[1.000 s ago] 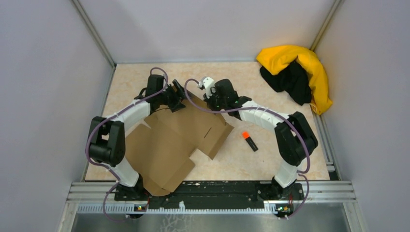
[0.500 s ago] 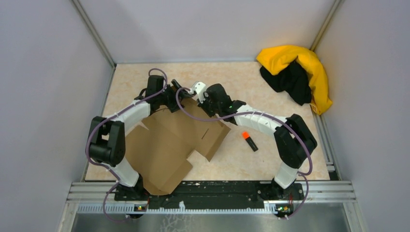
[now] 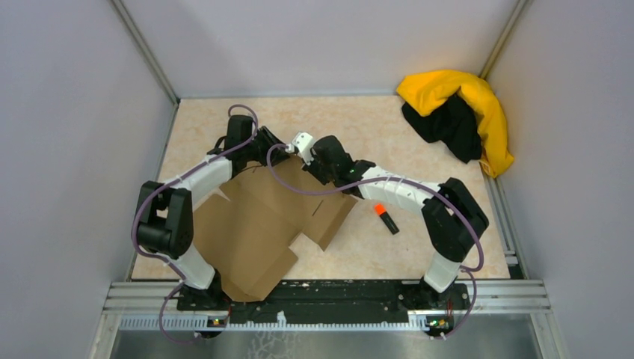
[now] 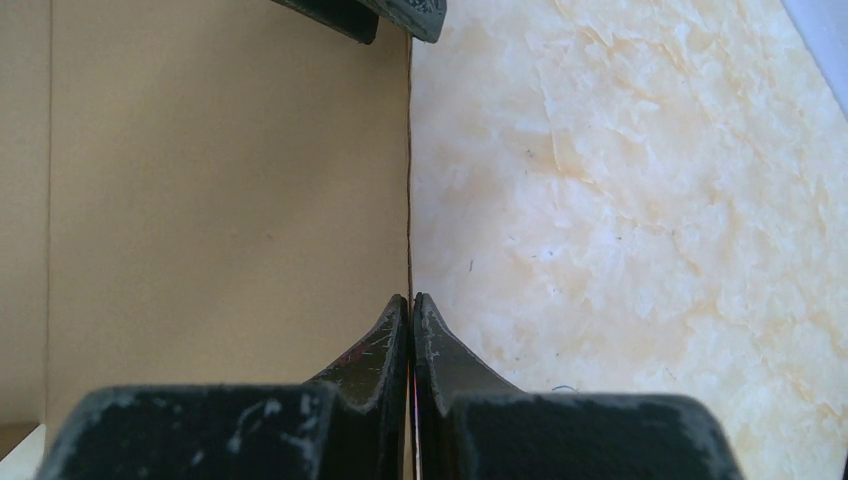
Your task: Fold the paper box
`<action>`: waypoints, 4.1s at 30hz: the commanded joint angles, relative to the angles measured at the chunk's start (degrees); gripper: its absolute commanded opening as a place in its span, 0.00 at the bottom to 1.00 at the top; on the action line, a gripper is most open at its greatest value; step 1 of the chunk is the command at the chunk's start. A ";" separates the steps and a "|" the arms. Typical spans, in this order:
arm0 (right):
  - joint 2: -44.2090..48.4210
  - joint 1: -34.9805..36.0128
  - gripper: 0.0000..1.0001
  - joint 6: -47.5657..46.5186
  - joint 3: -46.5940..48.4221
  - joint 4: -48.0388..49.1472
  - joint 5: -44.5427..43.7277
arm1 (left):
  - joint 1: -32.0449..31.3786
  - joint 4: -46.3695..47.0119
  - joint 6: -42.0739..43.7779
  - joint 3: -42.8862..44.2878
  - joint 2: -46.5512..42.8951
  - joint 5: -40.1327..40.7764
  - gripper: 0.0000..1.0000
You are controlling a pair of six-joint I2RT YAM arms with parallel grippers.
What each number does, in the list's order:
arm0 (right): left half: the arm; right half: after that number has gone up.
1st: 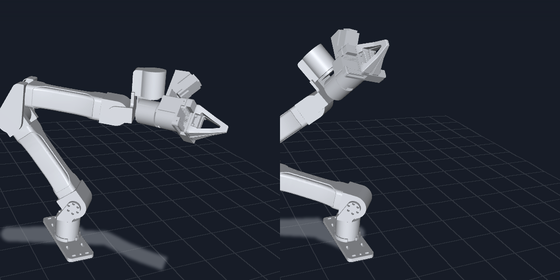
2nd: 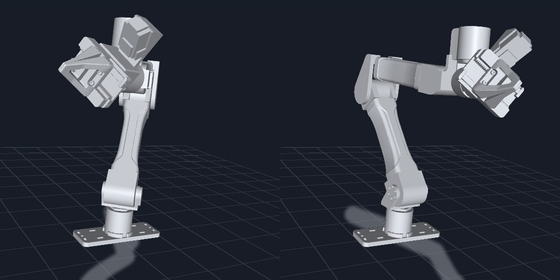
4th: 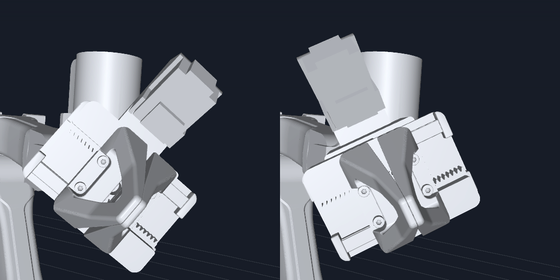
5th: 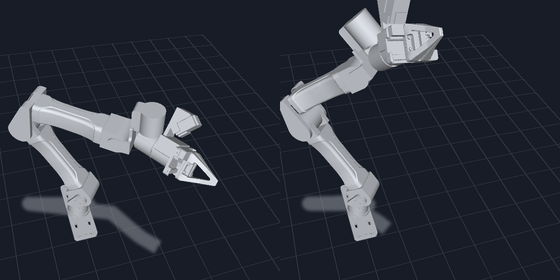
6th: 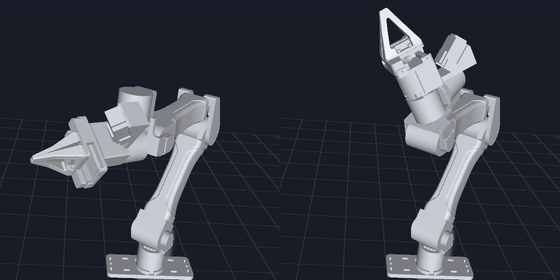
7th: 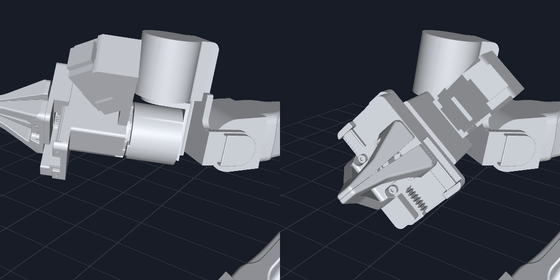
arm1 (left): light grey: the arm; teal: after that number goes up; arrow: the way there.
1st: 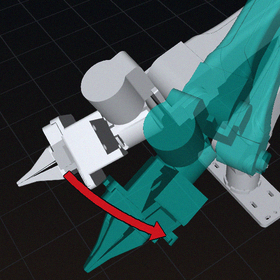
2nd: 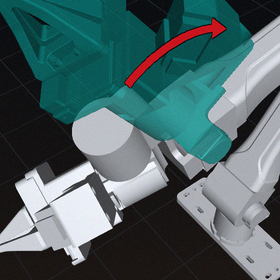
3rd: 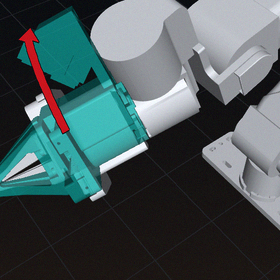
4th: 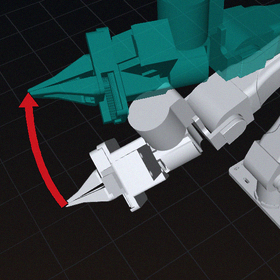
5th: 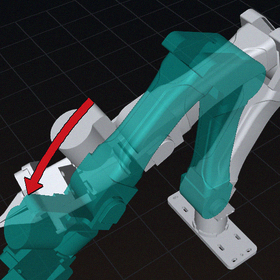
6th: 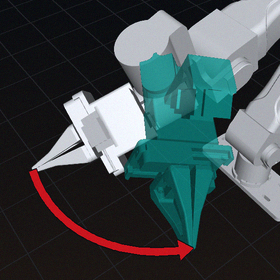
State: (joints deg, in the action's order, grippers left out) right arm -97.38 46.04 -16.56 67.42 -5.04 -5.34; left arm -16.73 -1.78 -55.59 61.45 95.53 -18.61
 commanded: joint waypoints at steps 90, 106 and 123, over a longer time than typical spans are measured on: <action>28.50 -0.51 0.42 19.35 -13.11 3.90 -11.56 | 9.51 -4.88 3.46 -8.01 -20.03 3.42 0.00; 27.63 -4.47 0.32 19.34 -13.14 3.19 4.82 | 11.80 -5.78 5.36 -9.92 -23.17 -0.08 0.00; 25.85 3.20 0.28 12.03 -11.89 -2.45 9.04 | 13.13 -8.13 5.50 -8.19 -25.37 -3.13 0.00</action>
State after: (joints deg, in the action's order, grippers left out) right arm -70.63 47.05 -2.20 51.90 -7.33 3.90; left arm -3.97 -9.02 -51.57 51.75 71.83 -20.03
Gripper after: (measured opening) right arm 0.280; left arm 0.007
